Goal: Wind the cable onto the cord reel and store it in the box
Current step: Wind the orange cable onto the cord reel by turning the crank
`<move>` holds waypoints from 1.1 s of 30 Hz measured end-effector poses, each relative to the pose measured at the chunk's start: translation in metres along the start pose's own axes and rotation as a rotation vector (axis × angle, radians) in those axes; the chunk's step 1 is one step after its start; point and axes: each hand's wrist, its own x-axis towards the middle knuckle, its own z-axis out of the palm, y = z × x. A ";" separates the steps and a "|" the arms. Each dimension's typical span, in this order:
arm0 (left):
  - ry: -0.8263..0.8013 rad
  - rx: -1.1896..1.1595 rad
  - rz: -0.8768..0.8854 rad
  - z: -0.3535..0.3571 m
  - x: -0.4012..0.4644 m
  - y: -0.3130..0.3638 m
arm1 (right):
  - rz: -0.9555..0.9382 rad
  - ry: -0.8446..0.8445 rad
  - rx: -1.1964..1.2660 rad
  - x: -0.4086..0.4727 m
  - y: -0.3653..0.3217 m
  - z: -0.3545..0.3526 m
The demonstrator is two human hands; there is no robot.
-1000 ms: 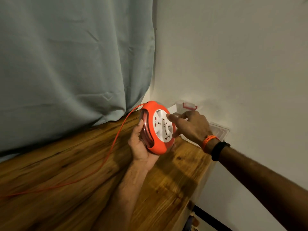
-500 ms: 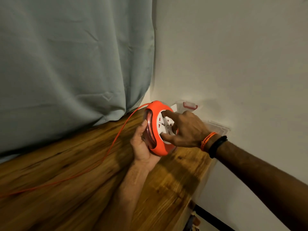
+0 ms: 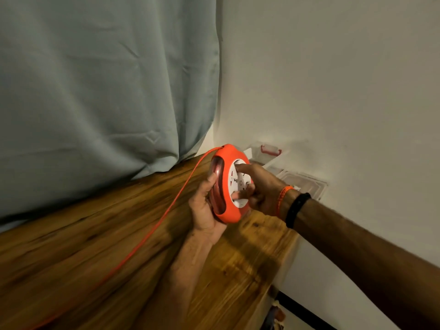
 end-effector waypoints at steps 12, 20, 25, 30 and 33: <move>-0.024 -0.077 -0.011 -0.004 -0.001 0.002 | -0.890 0.357 -1.137 -0.016 0.002 -0.022; -0.110 -0.141 -0.072 -0.005 -0.001 0.002 | -1.097 0.163 -1.349 -0.004 0.000 -0.027; -0.132 -0.181 -0.079 -0.002 -0.002 0.002 | -1.175 0.172 -1.357 0.006 0.003 -0.028; -0.095 -0.162 -0.049 -0.001 -0.001 0.001 | -0.931 0.292 -1.072 0.001 0.006 -0.015; -0.078 -0.113 -0.010 0.001 0.000 0.000 | -0.314 0.233 -0.375 0.001 0.002 0.000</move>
